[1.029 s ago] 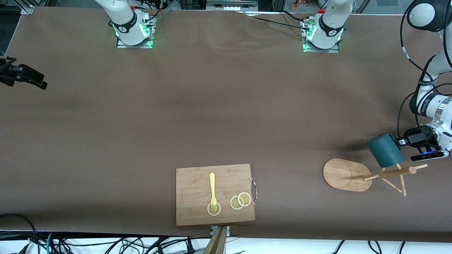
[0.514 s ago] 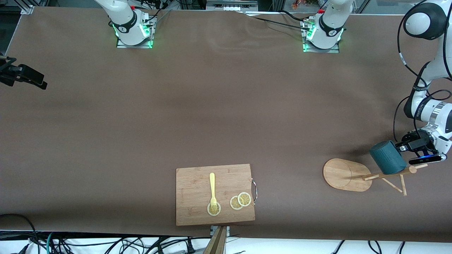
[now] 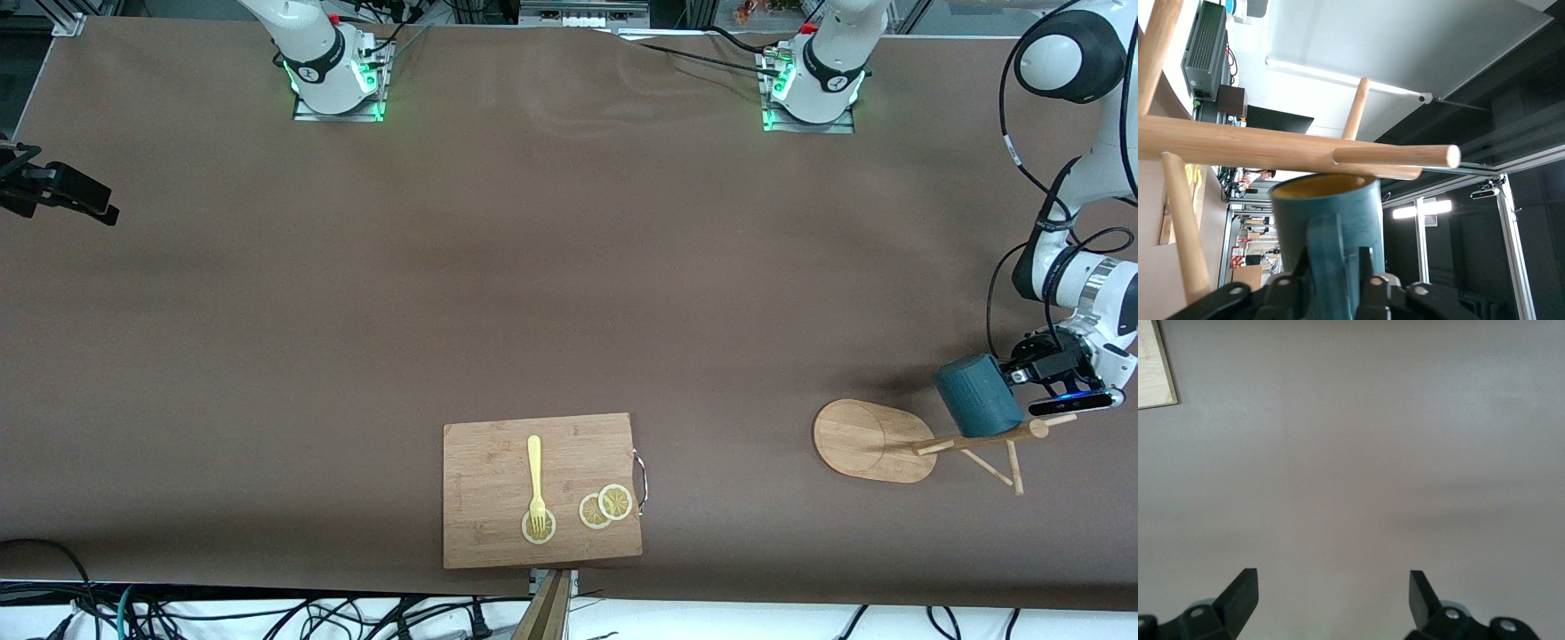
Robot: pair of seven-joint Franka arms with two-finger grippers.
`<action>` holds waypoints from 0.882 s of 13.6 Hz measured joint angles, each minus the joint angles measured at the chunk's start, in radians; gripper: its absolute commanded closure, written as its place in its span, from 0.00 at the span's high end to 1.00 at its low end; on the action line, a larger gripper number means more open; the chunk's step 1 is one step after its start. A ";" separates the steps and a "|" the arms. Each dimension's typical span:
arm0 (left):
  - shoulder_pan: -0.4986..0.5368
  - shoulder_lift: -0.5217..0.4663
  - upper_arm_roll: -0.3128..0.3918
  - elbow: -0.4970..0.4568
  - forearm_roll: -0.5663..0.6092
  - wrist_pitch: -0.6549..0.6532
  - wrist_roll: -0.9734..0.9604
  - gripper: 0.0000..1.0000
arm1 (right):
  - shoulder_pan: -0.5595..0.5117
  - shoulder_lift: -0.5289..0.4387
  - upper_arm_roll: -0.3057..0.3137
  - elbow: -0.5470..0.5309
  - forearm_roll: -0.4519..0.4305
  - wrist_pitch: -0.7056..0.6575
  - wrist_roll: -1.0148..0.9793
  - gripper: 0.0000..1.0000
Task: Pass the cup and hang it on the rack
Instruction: 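Lower the mug handle onto a rack peg with the left gripper, then open the left gripper and pull it back from the mug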
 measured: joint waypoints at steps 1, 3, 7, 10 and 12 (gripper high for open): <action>0.004 0.000 0.000 0.001 0.000 0.000 -0.001 1.00 | 0.000 0.000 0.000 0.000 0.000 0.000 0.000 1.00; 0.009 0.000 0.009 0.006 0.003 -0.002 -0.001 1.00 | 0.000 0.000 0.000 0.000 0.000 0.000 0.000 1.00; 0.016 -0.003 0.047 0.133 0.162 -0.008 -0.007 1.00 | 0.000 0.000 0.000 0.000 0.000 0.000 0.000 1.00; 0.017 -0.012 0.086 0.283 0.309 -0.009 -0.037 1.00 | 0.000 0.000 0.000 0.000 0.000 0.000 0.000 1.00; 0.019 -0.030 0.108 0.354 0.419 -0.012 -0.042 1.00 | 0.000 0.000 0.000 0.000 0.000 0.000 -0.001 1.00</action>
